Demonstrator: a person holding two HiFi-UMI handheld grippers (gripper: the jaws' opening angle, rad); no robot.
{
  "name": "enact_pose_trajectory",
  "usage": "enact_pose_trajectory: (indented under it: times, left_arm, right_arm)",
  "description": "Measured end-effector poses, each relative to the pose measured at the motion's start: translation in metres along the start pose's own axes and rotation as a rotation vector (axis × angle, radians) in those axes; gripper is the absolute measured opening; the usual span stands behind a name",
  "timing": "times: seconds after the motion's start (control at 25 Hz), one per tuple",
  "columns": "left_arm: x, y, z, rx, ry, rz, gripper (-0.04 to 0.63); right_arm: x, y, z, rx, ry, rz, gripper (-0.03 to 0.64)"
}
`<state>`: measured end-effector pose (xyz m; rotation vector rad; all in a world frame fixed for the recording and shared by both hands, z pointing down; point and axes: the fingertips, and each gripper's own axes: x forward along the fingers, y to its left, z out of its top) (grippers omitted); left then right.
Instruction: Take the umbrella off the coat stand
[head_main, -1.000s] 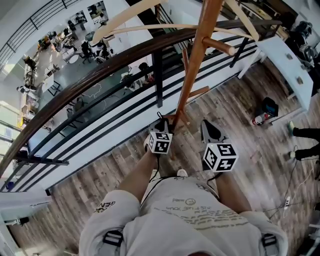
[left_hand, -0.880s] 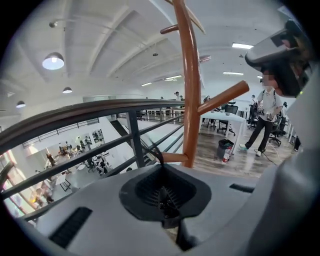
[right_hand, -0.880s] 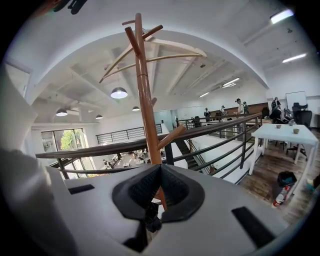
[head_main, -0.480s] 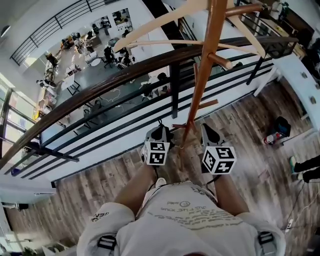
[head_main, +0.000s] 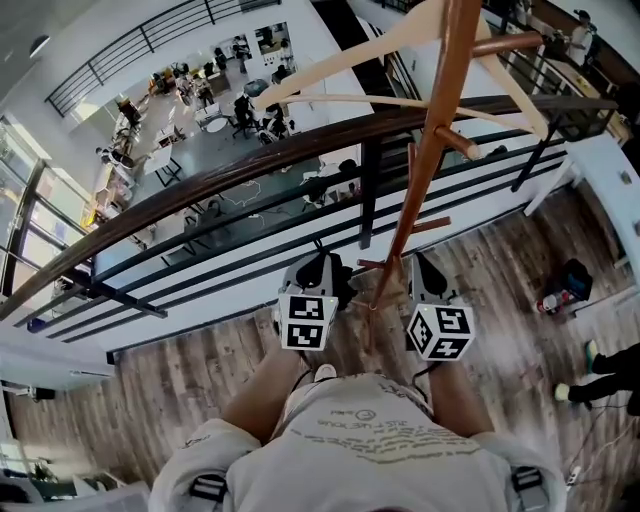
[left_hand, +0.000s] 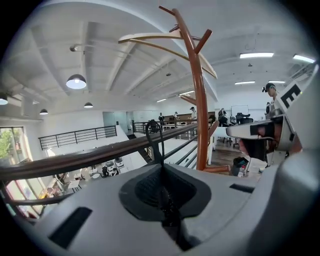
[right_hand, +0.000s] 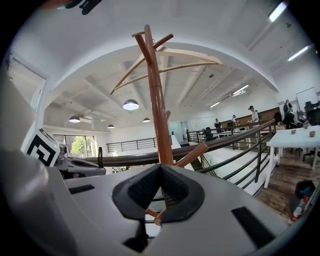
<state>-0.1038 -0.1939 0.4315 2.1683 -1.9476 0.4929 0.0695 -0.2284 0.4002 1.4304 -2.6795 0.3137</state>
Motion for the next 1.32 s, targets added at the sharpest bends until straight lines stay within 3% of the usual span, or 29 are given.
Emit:
enact_pose_trajectory:
  times: [0.72,1.32]
  left_arm:
    - [-0.006,-0.003,-0.001,-0.040,-0.012,-0.043,0.008]
    - [-0.005,-0.011,-0.001,-0.023,-0.016,-0.087,0.008]
  right_arm:
    - [-0.010,0.000,0.000,-0.046,0.000,-0.022,0.002]
    - [-0.014,0.000,-0.001,-0.046,0.002,-0.047,0.002]
